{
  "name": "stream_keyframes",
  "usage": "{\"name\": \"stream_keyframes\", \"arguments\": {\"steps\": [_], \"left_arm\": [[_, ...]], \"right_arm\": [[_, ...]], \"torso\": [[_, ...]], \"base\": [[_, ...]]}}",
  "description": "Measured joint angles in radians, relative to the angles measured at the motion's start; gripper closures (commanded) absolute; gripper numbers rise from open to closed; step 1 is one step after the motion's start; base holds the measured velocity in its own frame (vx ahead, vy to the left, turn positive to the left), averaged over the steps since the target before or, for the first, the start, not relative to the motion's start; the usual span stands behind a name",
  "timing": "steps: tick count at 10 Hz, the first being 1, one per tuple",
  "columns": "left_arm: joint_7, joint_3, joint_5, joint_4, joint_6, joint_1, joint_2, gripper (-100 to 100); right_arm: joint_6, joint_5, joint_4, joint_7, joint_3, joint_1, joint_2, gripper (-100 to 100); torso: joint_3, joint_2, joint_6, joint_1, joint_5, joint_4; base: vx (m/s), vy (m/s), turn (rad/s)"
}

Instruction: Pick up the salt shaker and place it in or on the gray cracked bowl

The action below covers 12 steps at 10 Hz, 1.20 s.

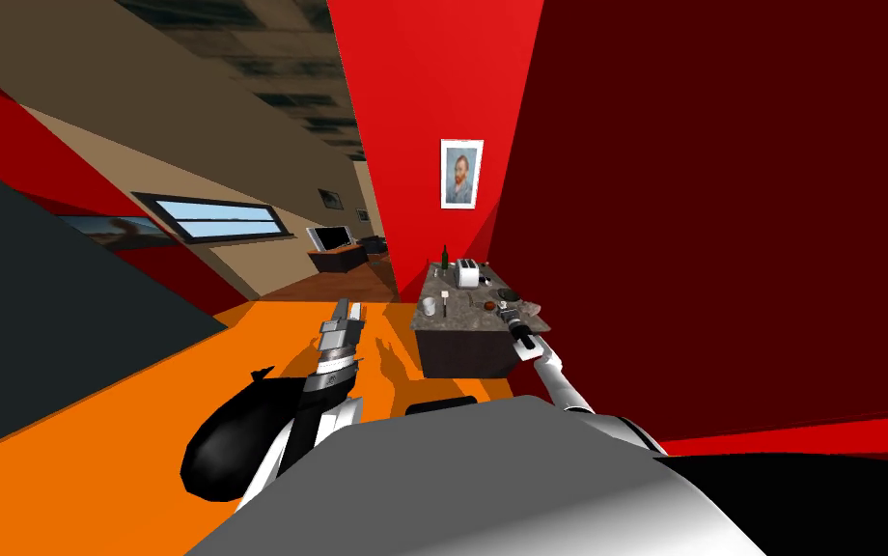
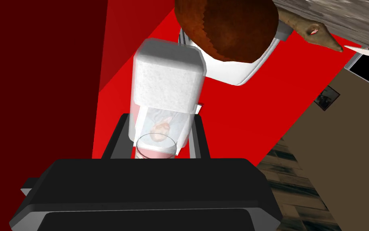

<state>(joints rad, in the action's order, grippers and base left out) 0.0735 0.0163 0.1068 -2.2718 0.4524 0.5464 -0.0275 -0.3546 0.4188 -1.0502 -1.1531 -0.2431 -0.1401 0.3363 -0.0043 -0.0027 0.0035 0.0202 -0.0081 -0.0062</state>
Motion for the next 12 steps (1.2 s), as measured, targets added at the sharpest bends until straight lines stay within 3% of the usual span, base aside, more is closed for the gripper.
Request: {"name": "stream_keyframes", "arguments": {"steps": [4, 6, 8, 9, 12], "left_arm": [[0.0, 0.0, 0.0, 0.0, 0.0, 0.0, 0.0, 0], [0.0, 0.0, 0.0, 0.0, 0.0, 0.0, 0.0, 0], [0.0, 0.0, 0.0, 0.0, 0.0, 0.0, 0.0, 0], [0.0, 0.0, 0.0, 0.0, 0.0, 0.0, 0.0, 0], [0.0, 0.0, 0.0, 0.0, 0.0, 0.0, 0.0, 0]], "right_arm": [[0.04, -0.002, 0.015, -0.005, -0.037, -0.048, 0.017, 100], [0.05, 0.008, 0.033, -0.017, -0.066, -0.077, 0.02, 100], [0.057, 0.02, 0.042, -0.017, -0.09, -0.096, 0.032, 100], [0.056, 0.021, 0.042, -0.018, -0.093, -0.098, 0.034, -100], [0.056, 0.021, 0.042, -0.018, -0.093, -0.098, 0.035, -100]], "torso": [[-0.002, -0.004, -0.001, 0.0, 0.0, -0.001], [-0.006, -0.011, -0.001, 0.002, 0.0, -0.002], [-0.01, -0.017, -0.001, -0.002, 0.0, -0.004], [-0.008, -0.012, -0.002, -0.009, 0.001, -0.004], [-0.003, -0.005, -0.002, -0.016, 0.002, -0.002]], "base": [[0.039, -0.223, 0.126], [0.165, -0.243, 0.097], [0.137, -0.128, 0.055], [0.016, -0.018, -0.001], [0.003, -0.002, 0.0]]}}
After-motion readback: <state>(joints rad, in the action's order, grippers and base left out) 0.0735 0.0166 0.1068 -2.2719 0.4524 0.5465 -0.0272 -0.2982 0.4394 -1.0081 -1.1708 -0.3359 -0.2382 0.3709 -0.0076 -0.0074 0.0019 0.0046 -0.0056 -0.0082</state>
